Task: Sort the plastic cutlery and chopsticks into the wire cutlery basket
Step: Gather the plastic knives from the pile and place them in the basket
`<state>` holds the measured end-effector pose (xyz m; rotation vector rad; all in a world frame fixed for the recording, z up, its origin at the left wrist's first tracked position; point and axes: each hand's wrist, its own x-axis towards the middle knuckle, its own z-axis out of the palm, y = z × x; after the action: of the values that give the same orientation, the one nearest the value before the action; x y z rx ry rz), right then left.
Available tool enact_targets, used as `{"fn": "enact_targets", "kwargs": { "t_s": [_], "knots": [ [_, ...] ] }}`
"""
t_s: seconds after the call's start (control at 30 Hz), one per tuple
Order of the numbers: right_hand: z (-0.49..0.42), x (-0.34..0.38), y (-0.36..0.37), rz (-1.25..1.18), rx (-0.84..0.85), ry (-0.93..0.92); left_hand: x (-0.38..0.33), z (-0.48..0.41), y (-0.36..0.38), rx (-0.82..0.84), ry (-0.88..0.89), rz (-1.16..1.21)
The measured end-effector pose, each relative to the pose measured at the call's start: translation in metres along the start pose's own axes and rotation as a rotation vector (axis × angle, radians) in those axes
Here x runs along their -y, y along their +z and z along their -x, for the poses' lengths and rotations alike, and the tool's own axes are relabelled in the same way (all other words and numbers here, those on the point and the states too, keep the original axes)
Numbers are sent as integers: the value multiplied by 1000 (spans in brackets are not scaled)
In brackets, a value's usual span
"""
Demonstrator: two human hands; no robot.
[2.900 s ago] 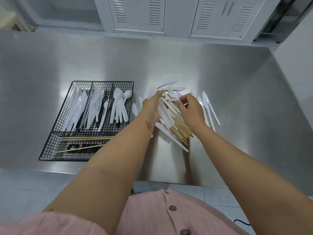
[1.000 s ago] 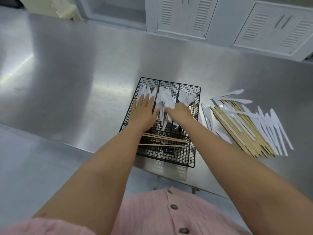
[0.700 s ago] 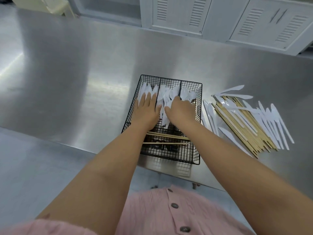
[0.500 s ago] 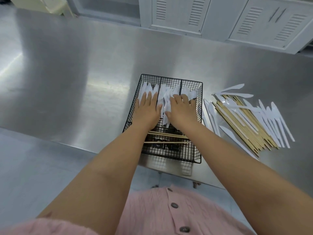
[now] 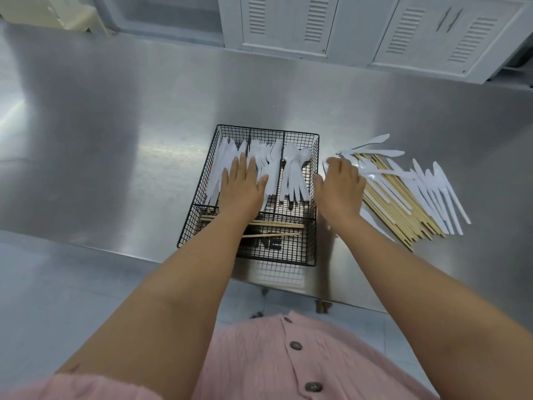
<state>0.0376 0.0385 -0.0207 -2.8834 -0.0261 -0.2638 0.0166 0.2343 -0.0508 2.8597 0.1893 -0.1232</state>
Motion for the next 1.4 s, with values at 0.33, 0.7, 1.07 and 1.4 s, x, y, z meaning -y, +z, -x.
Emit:
{"fn": "enact_targets", "kwargs": {
  "t_s": [0.33,0.7,1.07,1.4],
  "knots": [
    [3,-53,-3,201,322,40,-58,12,9,-19,46,44],
    [-5,-55,-2,291,367,-48,-102,11,12,-34,106,186],
    [-11,-68,-21,-152,206,-44,-143,-8,9,-232,22,239],
    [-8,-95,-31,-289,210,-202,-205,-29,-5,126,-416,1189]
  ]
}}
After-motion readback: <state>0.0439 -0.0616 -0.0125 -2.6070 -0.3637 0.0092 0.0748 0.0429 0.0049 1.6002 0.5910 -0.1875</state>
